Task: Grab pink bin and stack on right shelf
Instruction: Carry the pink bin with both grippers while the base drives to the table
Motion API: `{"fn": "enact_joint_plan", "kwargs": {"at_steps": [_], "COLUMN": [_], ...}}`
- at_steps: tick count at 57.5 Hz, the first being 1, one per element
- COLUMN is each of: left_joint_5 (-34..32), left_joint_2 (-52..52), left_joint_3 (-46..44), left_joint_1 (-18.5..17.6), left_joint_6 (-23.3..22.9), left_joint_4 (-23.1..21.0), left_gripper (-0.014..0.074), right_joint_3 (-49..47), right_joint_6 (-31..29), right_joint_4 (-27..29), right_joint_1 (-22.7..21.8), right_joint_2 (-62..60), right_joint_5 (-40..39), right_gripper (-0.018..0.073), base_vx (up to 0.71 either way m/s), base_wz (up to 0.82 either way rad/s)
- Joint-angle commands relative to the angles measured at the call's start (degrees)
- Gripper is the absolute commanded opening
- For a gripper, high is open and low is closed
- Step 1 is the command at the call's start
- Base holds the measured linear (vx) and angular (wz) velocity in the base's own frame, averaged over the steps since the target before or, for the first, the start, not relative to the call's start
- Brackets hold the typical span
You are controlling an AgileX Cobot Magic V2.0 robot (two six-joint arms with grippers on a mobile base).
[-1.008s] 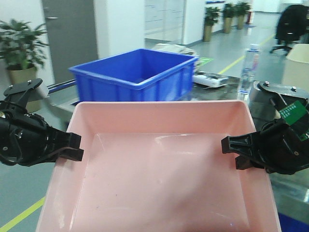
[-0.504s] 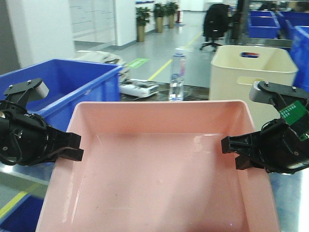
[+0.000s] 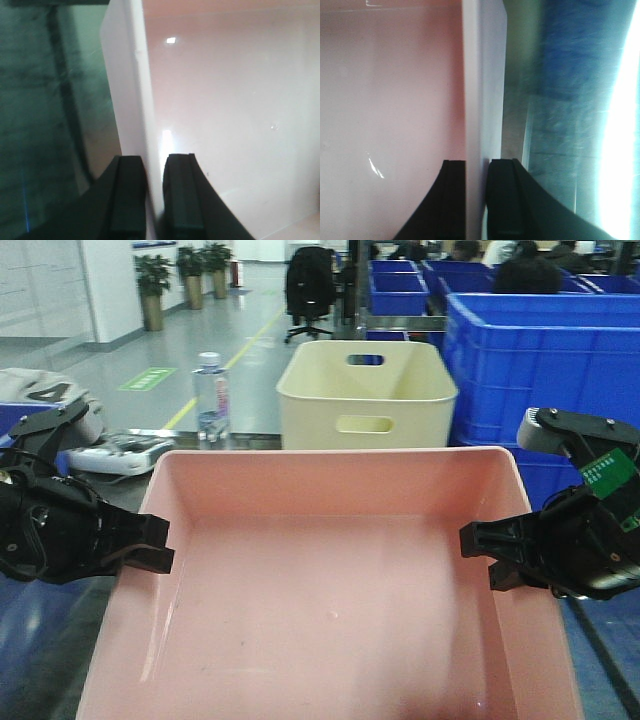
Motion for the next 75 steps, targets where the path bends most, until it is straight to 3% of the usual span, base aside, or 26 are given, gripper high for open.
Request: {"fn": "enact_joint_plan", "kwargs": {"at_steps": [1,75], "left_joint_5": [-2.71,-4.46], "left_joint_2": [-2.21,-2.04], "left_joint_3": [-1.60,-1.60], "left_joint_1": [0.04,0.04], "left_joint_6": [0.71,0.76], "left_joint_4": [-1.98,-1.93], "left_gripper": [-0.0001,-0.0001], "right_joint_3": [-2.22,-2.22], "right_joint_6": [-0.33,-0.33], "right_joint_4": [0.71,0.52], "right_joint_1": [-0.33,-0.33], "right_joint_2": [-2.22,-2.22], "right_joint_5": [-4.84,-5.43], "right_gripper": [-0.0009,-0.0009], "base_vx": [0.17,0.04], "base_wz": [-0.40,-0.07]}}
